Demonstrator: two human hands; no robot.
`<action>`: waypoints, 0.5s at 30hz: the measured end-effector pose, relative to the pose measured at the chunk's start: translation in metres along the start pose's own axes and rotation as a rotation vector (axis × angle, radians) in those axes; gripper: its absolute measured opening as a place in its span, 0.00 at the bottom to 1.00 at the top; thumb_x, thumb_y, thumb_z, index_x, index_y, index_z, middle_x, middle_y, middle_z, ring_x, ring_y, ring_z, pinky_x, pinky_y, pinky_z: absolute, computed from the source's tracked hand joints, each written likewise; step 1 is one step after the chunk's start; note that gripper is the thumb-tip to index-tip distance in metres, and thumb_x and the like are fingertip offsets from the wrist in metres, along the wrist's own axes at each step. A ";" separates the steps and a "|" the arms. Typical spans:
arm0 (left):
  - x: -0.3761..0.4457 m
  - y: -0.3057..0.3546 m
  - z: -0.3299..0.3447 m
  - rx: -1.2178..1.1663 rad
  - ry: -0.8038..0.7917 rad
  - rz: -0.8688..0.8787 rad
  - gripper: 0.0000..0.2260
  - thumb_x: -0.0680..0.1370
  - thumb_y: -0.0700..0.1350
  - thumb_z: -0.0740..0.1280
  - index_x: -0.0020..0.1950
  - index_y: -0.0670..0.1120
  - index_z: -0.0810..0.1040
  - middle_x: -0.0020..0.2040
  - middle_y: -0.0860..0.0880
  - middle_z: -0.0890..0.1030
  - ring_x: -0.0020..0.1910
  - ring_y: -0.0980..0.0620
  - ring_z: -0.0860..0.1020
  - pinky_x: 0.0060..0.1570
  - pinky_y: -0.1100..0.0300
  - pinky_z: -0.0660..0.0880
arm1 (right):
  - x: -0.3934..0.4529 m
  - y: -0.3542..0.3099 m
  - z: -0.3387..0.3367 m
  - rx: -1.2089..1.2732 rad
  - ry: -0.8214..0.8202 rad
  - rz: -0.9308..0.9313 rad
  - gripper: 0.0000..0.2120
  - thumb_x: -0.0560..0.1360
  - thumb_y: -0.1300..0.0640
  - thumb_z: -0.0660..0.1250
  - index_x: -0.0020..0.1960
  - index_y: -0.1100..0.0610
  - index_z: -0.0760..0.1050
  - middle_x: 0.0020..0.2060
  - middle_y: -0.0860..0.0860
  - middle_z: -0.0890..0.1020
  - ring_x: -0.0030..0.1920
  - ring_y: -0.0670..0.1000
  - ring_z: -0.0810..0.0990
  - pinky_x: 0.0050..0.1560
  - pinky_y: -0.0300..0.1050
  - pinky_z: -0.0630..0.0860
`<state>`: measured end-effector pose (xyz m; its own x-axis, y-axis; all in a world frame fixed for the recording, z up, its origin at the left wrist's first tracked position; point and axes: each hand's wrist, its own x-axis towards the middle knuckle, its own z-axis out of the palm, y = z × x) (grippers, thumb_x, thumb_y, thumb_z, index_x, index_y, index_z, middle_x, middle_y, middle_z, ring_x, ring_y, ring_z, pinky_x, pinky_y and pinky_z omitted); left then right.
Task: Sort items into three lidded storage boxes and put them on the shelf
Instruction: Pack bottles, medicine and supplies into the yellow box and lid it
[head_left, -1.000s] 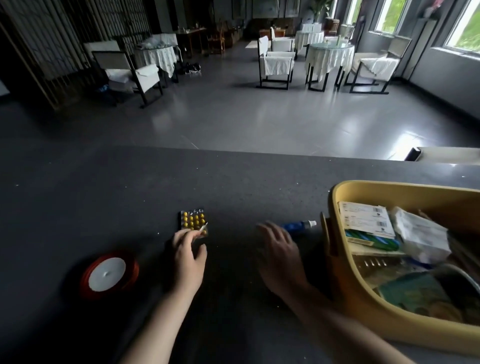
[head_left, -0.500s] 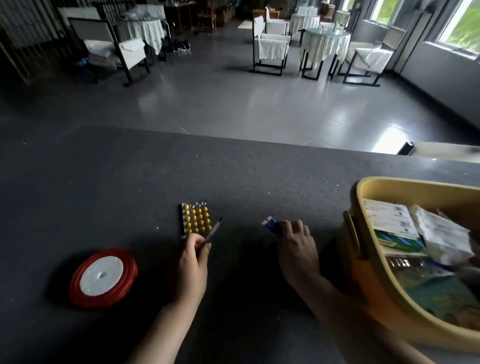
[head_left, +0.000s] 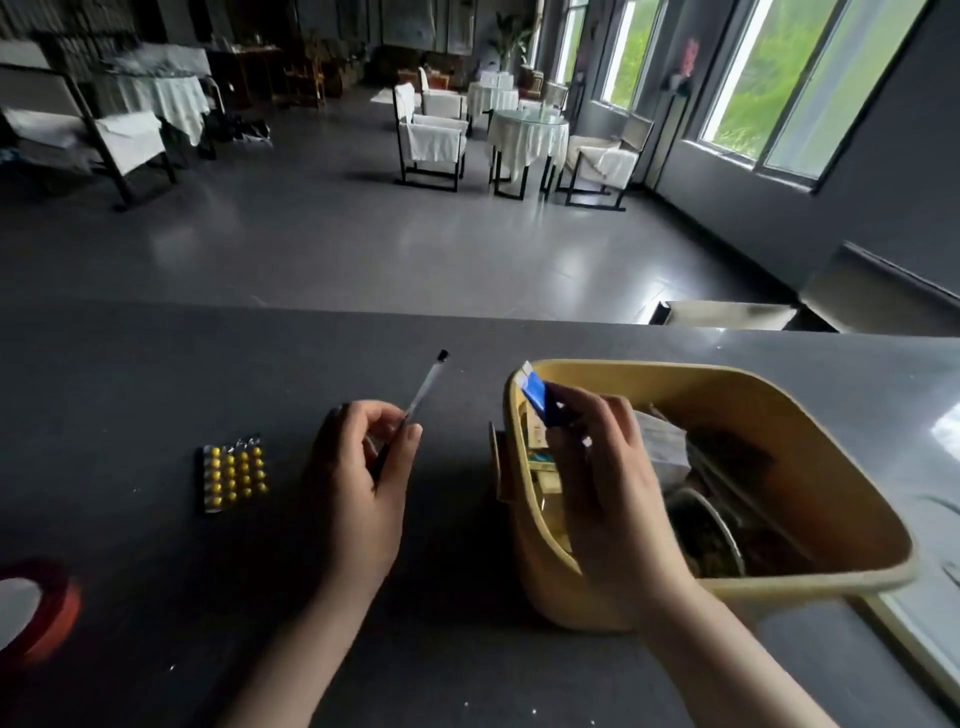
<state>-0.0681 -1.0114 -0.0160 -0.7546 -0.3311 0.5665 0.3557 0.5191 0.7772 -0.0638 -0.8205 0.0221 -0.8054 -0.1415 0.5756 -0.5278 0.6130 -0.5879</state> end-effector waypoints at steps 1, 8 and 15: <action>-0.002 0.007 0.010 -0.021 -0.001 0.007 0.08 0.78 0.50 0.65 0.49 0.45 0.75 0.43 0.50 0.76 0.43 0.52 0.76 0.43 0.56 0.73 | 0.005 0.015 -0.015 -0.046 0.004 0.027 0.15 0.79 0.52 0.59 0.66 0.49 0.70 0.55 0.47 0.73 0.52 0.44 0.75 0.51 0.37 0.73; -0.011 0.050 0.071 -0.104 -0.050 0.059 0.03 0.76 0.41 0.68 0.47 0.44 0.75 0.42 0.53 0.77 0.43 0.59 0.76 0.45 0.64 0.72 | 0.028 0.107 -0.068 -0.500 -0.580 -0.015 0.16 0.76 0.48 0.65 0.63 0.47 0.76 0.58 0.47 0.78 0.59 0.50 0.75 0.57 0.43 0.68; -0.003 0.073 0.101 0.137 -0.199 0.218 0.04 0.75 0.44 0.70 0.44 0.47 0.76 0.39 0.57 0.76 0.37 0.60 0.74 0.36 0.69 0.69 | 0.021 0.122 -0.054 -0.367 -0.805 0.027 0.13 0.73 0.47 0.68 0.57 0.45 0.77 0.53 0.46 0.81 0.52 0.47 0.78 0.50 0.44 0.75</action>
<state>-0.0953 -0.8932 0.0118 -0.7667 -0.0472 0.6403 0.4532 0.6666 0.5918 -0.1308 -0.7072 -0.0069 -0.8349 -0.5426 -0.0918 -0.4972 0.8153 -0.2969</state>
